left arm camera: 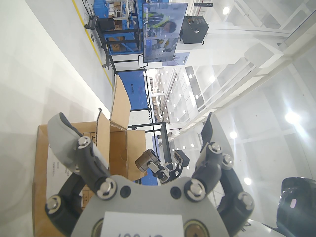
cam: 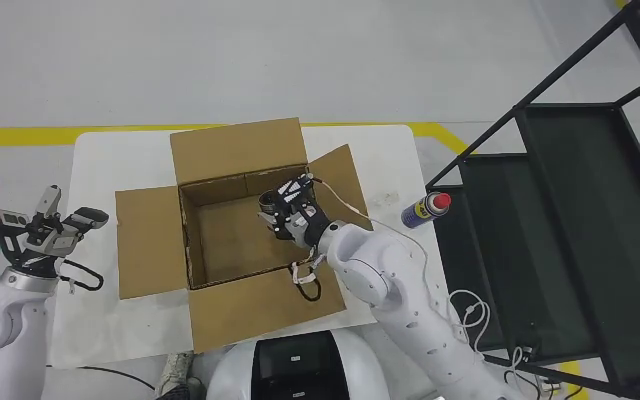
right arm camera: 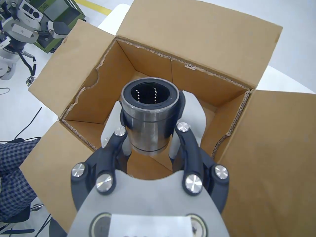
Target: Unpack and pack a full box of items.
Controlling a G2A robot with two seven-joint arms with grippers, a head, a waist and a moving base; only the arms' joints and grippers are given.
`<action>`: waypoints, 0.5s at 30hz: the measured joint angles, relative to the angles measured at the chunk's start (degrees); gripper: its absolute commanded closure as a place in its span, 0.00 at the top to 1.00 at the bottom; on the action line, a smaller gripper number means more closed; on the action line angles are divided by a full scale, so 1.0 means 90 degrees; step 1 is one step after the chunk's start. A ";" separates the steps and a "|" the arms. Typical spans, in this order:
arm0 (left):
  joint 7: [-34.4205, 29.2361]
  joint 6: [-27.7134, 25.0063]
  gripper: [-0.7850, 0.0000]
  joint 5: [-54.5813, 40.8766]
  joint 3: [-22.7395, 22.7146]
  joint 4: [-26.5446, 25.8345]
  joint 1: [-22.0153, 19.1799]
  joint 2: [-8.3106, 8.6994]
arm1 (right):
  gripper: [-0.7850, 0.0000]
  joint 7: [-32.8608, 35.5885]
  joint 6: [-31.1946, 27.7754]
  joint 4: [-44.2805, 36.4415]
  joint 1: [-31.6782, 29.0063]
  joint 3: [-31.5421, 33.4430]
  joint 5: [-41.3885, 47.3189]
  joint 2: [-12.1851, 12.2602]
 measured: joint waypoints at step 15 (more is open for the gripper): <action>0.0000 0.0000 1.00 0.0000 0.0000 0.0000 0.0000 0.0000 | 0.00 -0.0321 -0.0200 -0.0082 -0.0264 0.0273 0.0508 0.0042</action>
